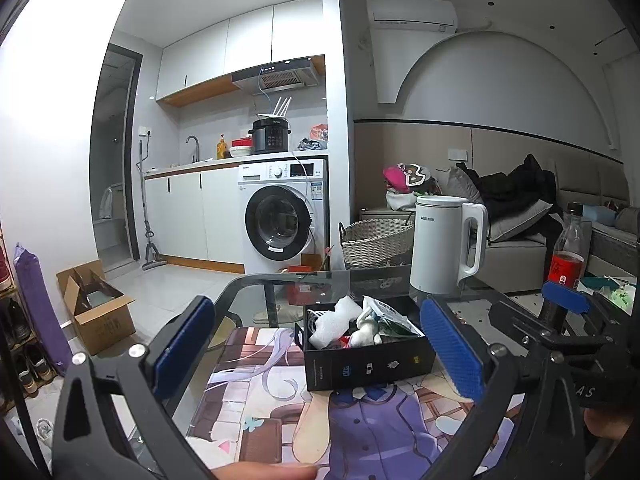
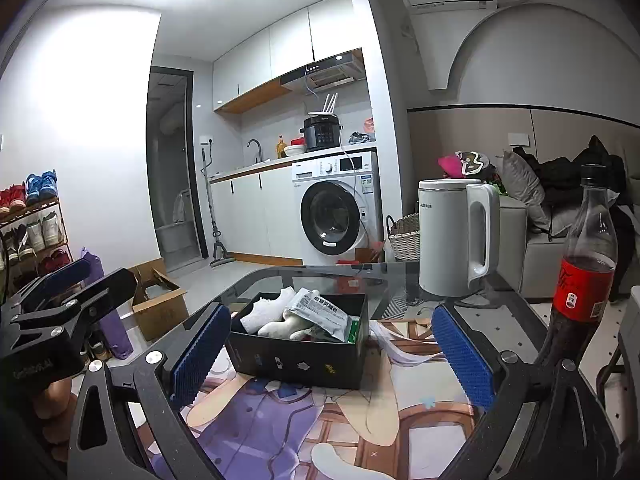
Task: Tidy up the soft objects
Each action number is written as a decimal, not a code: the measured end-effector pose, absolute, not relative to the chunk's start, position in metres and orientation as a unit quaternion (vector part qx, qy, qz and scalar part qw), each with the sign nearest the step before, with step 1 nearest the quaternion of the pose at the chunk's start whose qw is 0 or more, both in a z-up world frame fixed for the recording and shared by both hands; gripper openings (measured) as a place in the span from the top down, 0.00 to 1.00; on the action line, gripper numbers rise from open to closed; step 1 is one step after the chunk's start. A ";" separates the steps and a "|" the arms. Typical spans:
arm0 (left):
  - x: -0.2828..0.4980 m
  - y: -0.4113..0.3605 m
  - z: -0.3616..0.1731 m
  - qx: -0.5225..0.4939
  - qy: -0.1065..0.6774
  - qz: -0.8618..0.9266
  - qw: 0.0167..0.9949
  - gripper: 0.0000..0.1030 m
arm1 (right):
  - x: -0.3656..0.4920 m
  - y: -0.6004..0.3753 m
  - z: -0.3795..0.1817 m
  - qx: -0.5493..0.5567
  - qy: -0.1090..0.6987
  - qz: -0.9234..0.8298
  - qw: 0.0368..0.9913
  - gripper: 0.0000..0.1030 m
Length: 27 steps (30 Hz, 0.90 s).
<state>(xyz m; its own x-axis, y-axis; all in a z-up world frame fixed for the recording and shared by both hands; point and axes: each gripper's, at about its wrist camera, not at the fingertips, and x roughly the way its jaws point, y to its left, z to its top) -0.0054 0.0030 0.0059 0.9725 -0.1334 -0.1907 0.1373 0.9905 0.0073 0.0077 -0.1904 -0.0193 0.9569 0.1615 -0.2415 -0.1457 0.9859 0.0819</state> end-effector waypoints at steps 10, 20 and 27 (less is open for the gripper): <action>-0.005 0.001 0.006 0.013 0.098 -0.068 0.993 0.00 | 0.008 -0.189 -0.020 0.031 0.125 0.078 0.989 0.01; -0.005 -0.004 0.006 0.018 0.101 -0.070 0.992 0.00 | 0.007 -0.184 -0.020 0.029 0.118 0.081 0.989 0.01; -0.005 -0.004 0.005 0.016 0.100 -0.070 0.992 0.00 | 0.008 -0.184 -0.020 0.031 0.119 0.081 0.989 0.01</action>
<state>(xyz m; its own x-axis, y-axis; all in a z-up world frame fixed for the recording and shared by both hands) -0.0053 -0.0040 0.0054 0.9703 -0.1350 -0.2009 0.1415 0.9898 0.0179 0.0080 -0.1839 -0.0204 0.9586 0.1680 -0.2299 -0.1532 0.9849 0.0810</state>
